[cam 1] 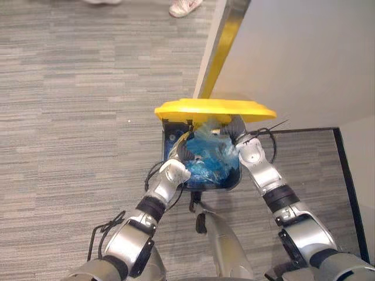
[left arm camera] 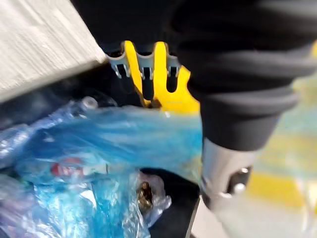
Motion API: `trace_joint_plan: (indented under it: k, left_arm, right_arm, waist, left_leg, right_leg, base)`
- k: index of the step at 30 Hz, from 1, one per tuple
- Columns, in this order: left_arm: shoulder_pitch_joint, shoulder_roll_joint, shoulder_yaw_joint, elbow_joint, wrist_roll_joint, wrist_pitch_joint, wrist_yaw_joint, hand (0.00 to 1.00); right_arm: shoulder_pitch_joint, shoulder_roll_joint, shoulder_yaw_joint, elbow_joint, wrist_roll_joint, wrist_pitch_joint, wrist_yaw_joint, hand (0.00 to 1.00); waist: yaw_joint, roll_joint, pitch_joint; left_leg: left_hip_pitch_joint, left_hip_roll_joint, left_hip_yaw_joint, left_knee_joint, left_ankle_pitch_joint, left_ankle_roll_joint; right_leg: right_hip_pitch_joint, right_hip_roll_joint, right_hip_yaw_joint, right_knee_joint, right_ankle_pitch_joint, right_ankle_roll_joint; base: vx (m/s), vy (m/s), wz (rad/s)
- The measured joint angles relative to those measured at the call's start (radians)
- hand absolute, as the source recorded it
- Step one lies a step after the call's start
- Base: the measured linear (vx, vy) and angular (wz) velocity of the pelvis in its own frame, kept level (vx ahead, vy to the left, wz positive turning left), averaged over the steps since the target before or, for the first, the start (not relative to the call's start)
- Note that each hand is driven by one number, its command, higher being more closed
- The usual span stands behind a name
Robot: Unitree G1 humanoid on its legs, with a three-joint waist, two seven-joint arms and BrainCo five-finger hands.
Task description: Gather rubbish on tea table into small bin, then transfer packed bag to large trash can.
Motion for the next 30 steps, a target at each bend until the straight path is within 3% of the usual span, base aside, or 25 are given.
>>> trace_joint_plan:
  k: [8, 11, 15, 18, 20, 21, 22, 23, 25, 26, 28, 29, 30]
  left_arm:
    - [0.361, 0.093, 0.131, -0.183, -0.184, -0.092, -0.041, 0.0]
    - [0.48, 0.108, 0.224, -0.098, -0.252, -0.107, -0.075, 0.0]
    - [0.51, 0.109, 0.298, 0.114, -0.262, -0.104, -0.092, 0.0]
    - [0.53, 0.104, 0.328, 0.259, -0.272, -0.098, -0.093, 0.0]
    - [0.561, 0.101, 0.356, 0.287, -0.274, -0.094, -0.099, 0.0]
    - [0.569, 0.082, 0.379, 0.294, -0.281, -0.094, -0.101, 0.0]
    - [0.569, 0.084, 0.397, 0.303, -0.281, -0.092, -0.097, 0.0]
    - [0.569, 0.084, 0.408, 0.317, -0.281, -0.084, -0.097, 0.0]
    - [0.573, 0.087, 0.41, 0.321, -0.281, -0.081, -0.094, 0.0]
    - [0.571, 0.082, 0.414, 0.322, -0.281, -0.079, -0.091, 0.0]
    - [0.566, 0.064, 0.432, 0.33, -0.284, -0.076, -0.091, 0.0]
    - [0.565, 0.027, 0.455, 0.344, -0.29, -0.075, -0.093, 0.0]
    - [0.564, 0.006, 0.459, 0.354, -0.286, -0.075, -0.096, 0.0]
  right_arm:
    - [0.18, 0.0, -0.027, 0.072, -0.046, 0.01, 0.051, 0.0]
    - [0.241, 0.003, -0.079, 0.111, -0.055, 0.011, 0.066, 0.0]
    - [0.286, 0.031, -0.111, 0.154, -0.084, 0.01, 0.068, 0.0]
    - [0.36, 0.08, -0.123, 0.216, -0.086, 0.005, 0.068, 0.0]
    - [0.453, 0.112, -0.123, 0.263, -0.086, 0.0, 0.069, 0.0]
    - [0.482, 0.122, -0.124, 0.286, -0.087, -0.002, 0.07, 0.0]
    - [0.498, 0.136, -0.127, 0.323, -0.087, -0.003, 0.071, 0.0]
    - [0.534, 0.156, -0.153, 0.374, -0.087, -0.002, 0.071, 0.0]
    - [0.59, 0.196, -0.255, 0.408, -0.076, -0.004, 0.064, 0.0]
    - [0.608, 0.203, -0.284, 0.427, -0.082, -0.004, 0.059, 0.0]
    - [0.612, 0.207, -0.314, 0.463, -0.078, -0.002, 0.052, 0.0]
    - [0.617, 0.206, -0.353, 0.486, -0.064, -0.003, 0.043, 0.0]
    - [0.618, 0.207, -0.378, 0.502, -0.058, 0.0, 0.037, 0.0]
  waist:
    - [0.001, 0.012, -0.035]
    - [0.006, 0.027, -0.055]
    - [0.005, 0.027, -0.056]
    - [0.002, 0.018, -0.048]
    - [-0.005, 0.008, -0.05]
    - [-0.002, 0.035, -0.049]
    - [0.0, 0.038, -0.045]
    - [-0.015, 0.037, -0.045]
    - [-0.021, 0.025, -0.062]
    - [-0.019, 0.02, -0.069]
    - [-0.018, 0.007, -0.086]
    - [-0.014, 0.037, -0.114]
    - [-0.017, 0.047, -0.135]
  left_leg:
    - [0.051, -0.028, -0.021, -0.032, 0.006, 0.042]
    - [0.099, -0.041, -0.022, -0.025, 0.002, 0.056]
    - [0.16, -0.087, -0.018, 0.017, -0.023, 0.1]
    - [0.238, -0.149, 0.011, 0.031, -0.041, 0.112]
    - [0.205, -0.169, 0.039, 0.135, -0.068, 0.141]
    - [0.192, -0.14, 0.067, 0.138, -0.074, 0.142]
    - [0.191, -0.13, 0.087, 0.139, -0.066, 0.145]
    - [0.196, -0.123, 0.089, 0.127, -0.048, 0.144]
    - [0.208, -0.122, 0.101, 0.087, -0.016, 0.139]
    - [0.212, -0.118, 0.117, 0.072, 0.0, 0.134]
    - [0.202, -0.11, 0.138, 0.055, 0.015, 0.12]
    - [0.2, -0.105, 0.165, -0.024, 0.052, 0.128]
    - [0.2, -0.107, 0.177, -0.063, 0.074, 0.138]
  right_leg:
    - [0.051, -0.021, -0.001, 0.001, -0.017, 0.028]
    - [0.095, -0.04, -0.004, 0.03, -0.028, 0.043]
    - [0.153, -0.079, 0.022, 0.06, -0.04, 0.06]
    - [0.204, -0.123, 0.075, 0.083, -0.041, 0.089]
    - [0.25, -0.143, 0.089, -0.022, 0.007, 0.173]
    - [0.222, -0.142, 0.071, 0.041, -0.034, 0.155]
    - [0.166, -0.142, 0.071, 0.24, -0.08, 0.068]
    - [0.152, -0.141, 0.07, 0.444, -0.133, 0.033]
    - [0.182, -0.155, 0.075, 0.611, -0.196, 0.029]
    - [0.234, -0.162, 0.088, 0.622, -0.213, 0.035]
    - [0.303, -0.153, 0.087, 0.503, -0.27, 0.086]
    - [0.336, -0.113, 0.087, 0.345, -0.28, 0.088]
    - [0.358, -0.099, 0.089, 0.251, -0.285, 0.078]
  base:
    - [0.05, 0.04, 0.11]
    - [0.07, 0.072, 0.09]
    - [-0.01, 0.109, -0.03]
    - [-0.14, 0.158, -0.18]
    - [-0.28, 0.174, -0.33]
    - [-0.27, 0.095, -0.63]
    - [-0.24, 0.071, -0.54]
    - [-0.21, 0.066, -0.3]
    - [-0.12, -0.022, -0.22]
    - [-0.06, -0.086, -0.39]
    - [-0.09, -0.138, -0.53]
    - [-0.09, -0.12, -0.64]
    - [-0.05, -0.121, -0.72]
